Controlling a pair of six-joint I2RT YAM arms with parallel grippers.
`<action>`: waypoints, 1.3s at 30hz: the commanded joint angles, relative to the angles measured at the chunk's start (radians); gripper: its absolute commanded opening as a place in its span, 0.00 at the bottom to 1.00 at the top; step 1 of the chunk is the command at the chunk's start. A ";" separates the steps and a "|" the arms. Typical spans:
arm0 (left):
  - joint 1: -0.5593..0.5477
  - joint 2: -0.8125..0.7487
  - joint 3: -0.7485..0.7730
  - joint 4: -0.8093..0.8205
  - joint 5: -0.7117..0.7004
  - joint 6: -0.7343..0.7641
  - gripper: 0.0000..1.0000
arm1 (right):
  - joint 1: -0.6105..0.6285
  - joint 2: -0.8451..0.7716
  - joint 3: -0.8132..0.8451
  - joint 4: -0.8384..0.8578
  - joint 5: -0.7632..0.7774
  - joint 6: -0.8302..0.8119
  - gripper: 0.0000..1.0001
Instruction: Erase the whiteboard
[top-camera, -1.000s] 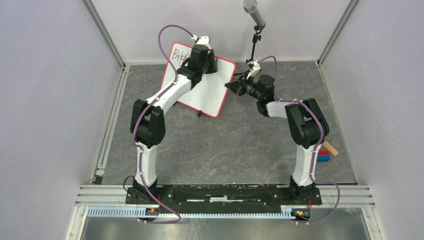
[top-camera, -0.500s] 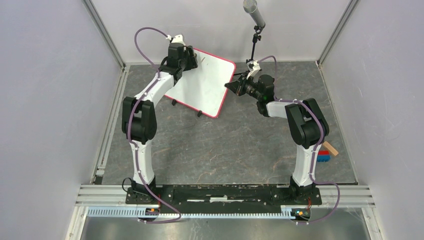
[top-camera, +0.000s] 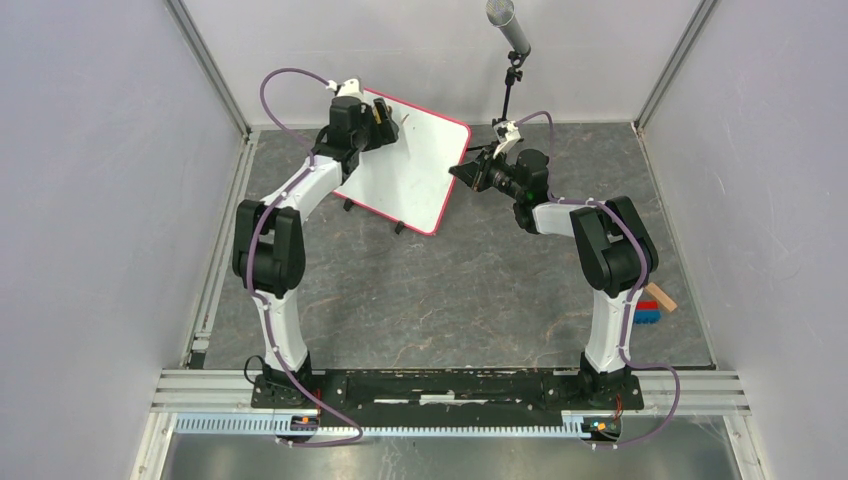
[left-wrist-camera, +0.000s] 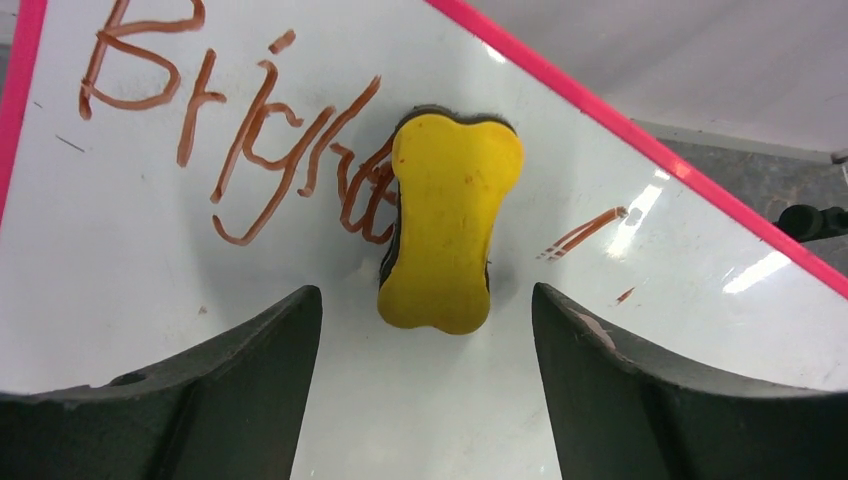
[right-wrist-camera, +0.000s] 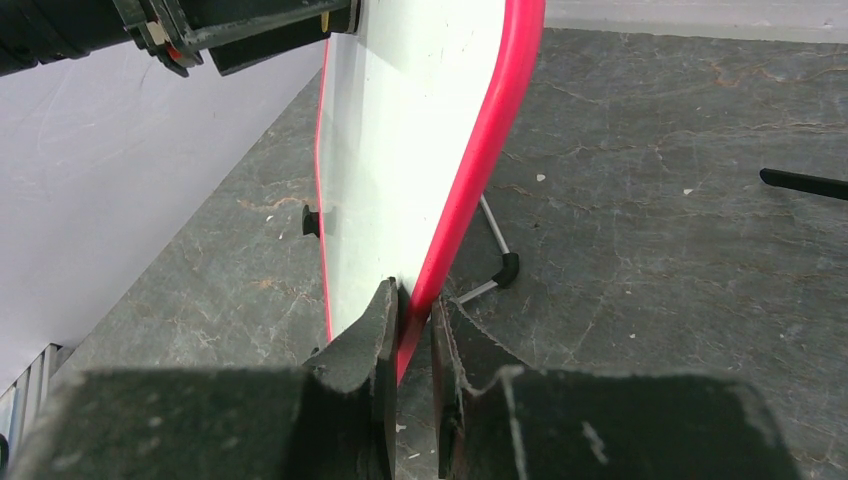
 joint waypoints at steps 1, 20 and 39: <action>0.009 -0.034 0.033 0.122 0.012 -0.001 0.82 | 0.014 -0.034 0.001 0.035 -0.041 -0.061 0.00; 0.019 0.033 0.057 0.195 0.019 -0.016 0.57 | 0.015 -0.030 0.002 0.039 -0.044 -0.059 0.00; 0.019 0.030 0.010 0.218 0.004 -0.038 0.67 | 0.015 -0.027 0.002 0.048 -0.049 -0.050 0.00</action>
